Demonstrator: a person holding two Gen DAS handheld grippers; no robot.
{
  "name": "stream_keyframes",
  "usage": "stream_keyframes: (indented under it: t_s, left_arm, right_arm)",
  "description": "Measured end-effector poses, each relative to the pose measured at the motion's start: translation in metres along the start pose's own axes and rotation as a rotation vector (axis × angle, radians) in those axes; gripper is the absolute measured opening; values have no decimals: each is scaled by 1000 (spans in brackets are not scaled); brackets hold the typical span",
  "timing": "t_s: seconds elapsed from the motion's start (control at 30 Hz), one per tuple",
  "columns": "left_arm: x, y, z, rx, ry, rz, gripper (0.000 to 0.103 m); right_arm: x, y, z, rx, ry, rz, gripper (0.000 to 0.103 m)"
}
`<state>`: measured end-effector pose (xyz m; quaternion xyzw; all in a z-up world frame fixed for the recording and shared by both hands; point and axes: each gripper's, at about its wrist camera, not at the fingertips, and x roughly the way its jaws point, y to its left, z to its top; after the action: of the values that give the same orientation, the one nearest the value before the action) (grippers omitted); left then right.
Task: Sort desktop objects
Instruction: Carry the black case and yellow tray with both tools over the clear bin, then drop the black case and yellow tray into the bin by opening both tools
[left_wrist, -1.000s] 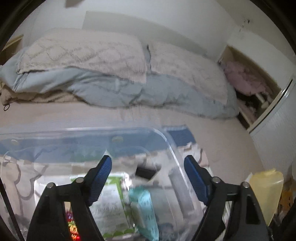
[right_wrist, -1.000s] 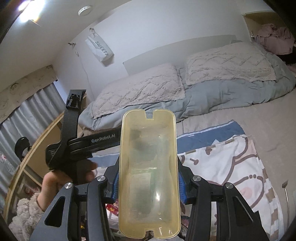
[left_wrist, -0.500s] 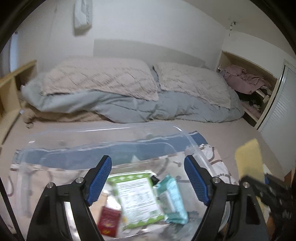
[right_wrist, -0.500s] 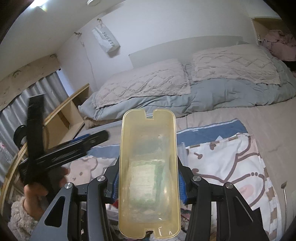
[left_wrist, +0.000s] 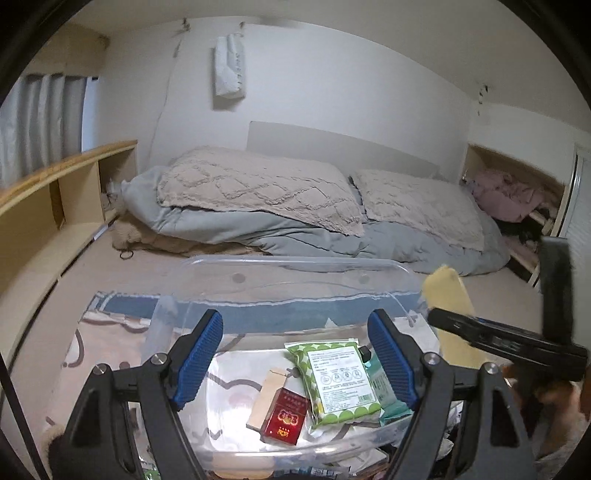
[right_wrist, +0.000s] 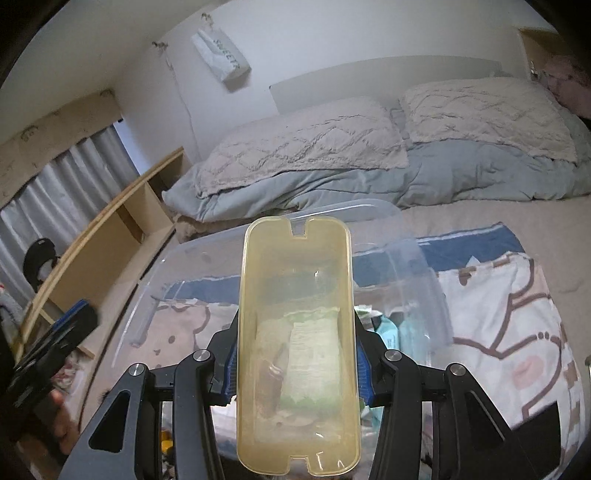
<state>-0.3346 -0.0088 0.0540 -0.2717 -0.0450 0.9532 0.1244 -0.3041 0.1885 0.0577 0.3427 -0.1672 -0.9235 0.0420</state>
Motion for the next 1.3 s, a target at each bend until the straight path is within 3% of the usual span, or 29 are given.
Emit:
stream_keyframes:
  t_s: [0.1, 0.27, 0.33, 0.4, 0.8, 1.3]
  left_arm:
    - [-1, 9, -4, -7, 19, 11, 81]
    - [-2, 16, -10, -1, 26, 20, 81]
    - [0, 15, -13, 6, 30, 18, 81]
    - [2, 14, -16, 19, 35, 18, 81]
    - [9, 11, -21, 22, 59, 10, 81]
    - [-9, -7, -17, 43, 53, 8, 81]
  right_arm:
    - [14, 0, 2, 6, 3, -46, 49]
    - [46, -8, -4, 48, 80, -50, 50]
    - [52, -6, -7, 38, 81, -110, 66]
    - [50, -3, -8, 22, 57, -125, 95]
    - [39, 3, -7, -33, 37, -152, 95]
    - [-6, 12, -7, -47, -20, -79, 95]
